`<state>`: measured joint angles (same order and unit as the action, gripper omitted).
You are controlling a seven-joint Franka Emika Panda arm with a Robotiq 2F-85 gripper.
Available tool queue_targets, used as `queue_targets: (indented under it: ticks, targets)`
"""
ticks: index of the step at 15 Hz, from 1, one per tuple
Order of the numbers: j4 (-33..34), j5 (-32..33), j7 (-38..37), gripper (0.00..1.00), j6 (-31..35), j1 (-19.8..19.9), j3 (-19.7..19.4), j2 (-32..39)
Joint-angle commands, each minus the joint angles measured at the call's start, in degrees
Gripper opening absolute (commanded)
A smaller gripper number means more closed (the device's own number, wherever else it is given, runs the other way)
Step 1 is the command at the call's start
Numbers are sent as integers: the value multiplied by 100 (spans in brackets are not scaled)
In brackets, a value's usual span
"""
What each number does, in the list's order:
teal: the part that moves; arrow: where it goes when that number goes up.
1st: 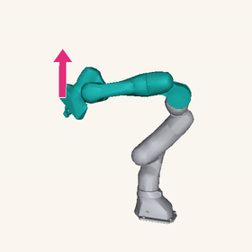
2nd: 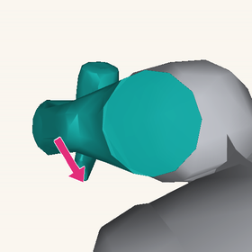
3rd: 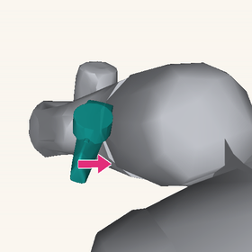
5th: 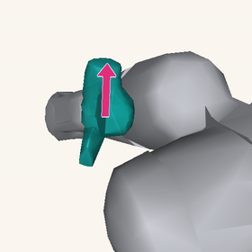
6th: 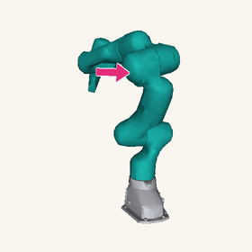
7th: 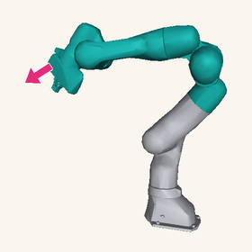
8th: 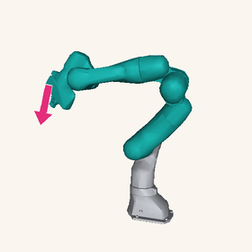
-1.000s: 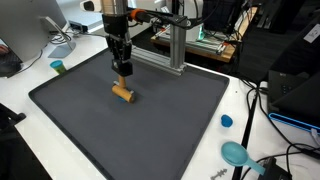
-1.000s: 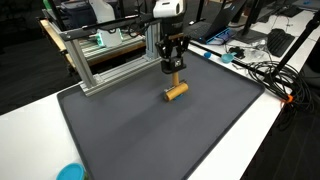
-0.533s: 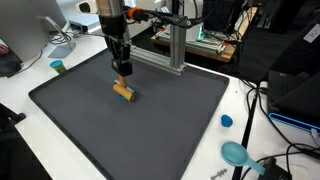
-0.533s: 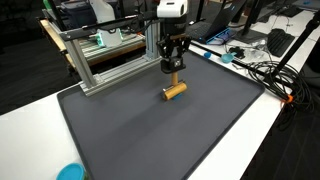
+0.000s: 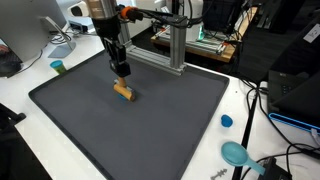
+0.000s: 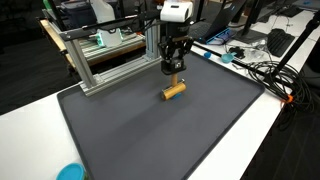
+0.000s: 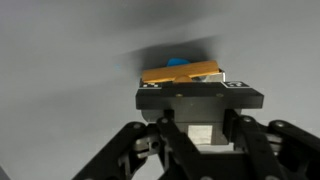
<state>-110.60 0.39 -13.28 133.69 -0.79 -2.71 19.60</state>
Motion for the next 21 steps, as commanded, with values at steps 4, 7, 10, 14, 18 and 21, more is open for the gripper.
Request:
queue_targets:
  ticks: [4, 7, 10, 14, 18, 21]
  targets:
    - [402, -145, 102, 22, -958, 132, -33, 524]
    - [536, -133, 84, 22, -1118, 137, -38, 603]
    - [612, -140, 96, 22, -1224, 145, -30, 654]
    - [564, -151, 106, 22, -1103, 141, -16, 554]
    - [92, -199, 341, 22, -762, 149, 52, -132]
    - [-656, -4, 660, 22, -108, 101, 49, -1030]
